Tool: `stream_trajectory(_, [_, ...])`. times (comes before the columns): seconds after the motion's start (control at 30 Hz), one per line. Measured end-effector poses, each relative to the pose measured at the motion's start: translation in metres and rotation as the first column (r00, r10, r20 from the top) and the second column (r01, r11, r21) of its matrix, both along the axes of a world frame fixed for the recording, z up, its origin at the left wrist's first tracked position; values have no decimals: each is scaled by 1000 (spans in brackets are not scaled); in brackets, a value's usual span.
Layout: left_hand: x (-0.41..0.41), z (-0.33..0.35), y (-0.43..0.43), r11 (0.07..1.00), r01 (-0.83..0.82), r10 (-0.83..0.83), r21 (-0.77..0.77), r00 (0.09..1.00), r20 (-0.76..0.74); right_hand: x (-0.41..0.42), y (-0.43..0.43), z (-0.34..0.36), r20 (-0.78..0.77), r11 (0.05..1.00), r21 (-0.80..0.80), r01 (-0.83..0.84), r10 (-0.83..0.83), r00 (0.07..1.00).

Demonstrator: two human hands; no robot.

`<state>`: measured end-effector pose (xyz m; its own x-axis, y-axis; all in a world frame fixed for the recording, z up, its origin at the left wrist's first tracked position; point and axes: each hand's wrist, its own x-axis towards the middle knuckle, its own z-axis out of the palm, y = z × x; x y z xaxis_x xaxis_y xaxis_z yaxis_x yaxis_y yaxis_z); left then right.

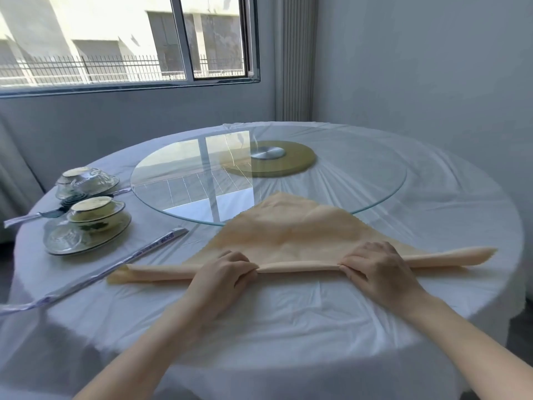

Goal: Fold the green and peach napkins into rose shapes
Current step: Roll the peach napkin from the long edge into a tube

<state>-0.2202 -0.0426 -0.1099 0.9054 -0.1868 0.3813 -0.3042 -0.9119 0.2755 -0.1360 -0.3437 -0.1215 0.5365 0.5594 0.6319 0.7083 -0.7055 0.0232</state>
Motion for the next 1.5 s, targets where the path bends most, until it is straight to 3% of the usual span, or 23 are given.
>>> stream_trajectory(0.23, [-19,9,-14,998,36,-38,-44,998,-48,-14,-15,5,-19,1000,11,6,-6,1000])
stream_trajectory(0.43, [-12,8,-20,963,-193,192,-187,981,-23,-11,-4,7,-260,983,111,148,-115,959])
stream_trajectory(0.57, [-5,8,-18,957,-275,267,-94,960,-89,-4,8,6,-377,972,103,211,-158,913])
stream_trajectory(0.67, [-1,5,-15,957,-287,282,-44,955,-92,-6,4,2,-360,973,111,200,-148,921])
stream_trajectory(0.77, [1,3,-20,970,-242,241,-34,970,-43,-12,2,1,-341,990,-11,140,-135,930])
stream_trajectory(0.87, [5,5,-44,998,-41,40,-47,999,-10,-15,-1,2,-484,983,-158,95,-161,860])
stream_trajectory(0.97, [16,8,-83,988,153,-153,-14,988,4,-14,-2,1,-519,982,-169,88,-165,839])
stream_trajectory(1.03, [26,5,-104,979,200,-201,44,979,37,-14,-2,0,-517,977,-192,91,-180,837])
stream_trajectory(1.3, [31,-11,-122,969,155,-100,194,958,-267,-17,-5,1,-534,952,-291,91,-241,811])
stream_trajectory(1.5, [29,-15,-123,960,131,-59,249,959,-277,-12,-24,6,-569,926,-347,145,-331,752])
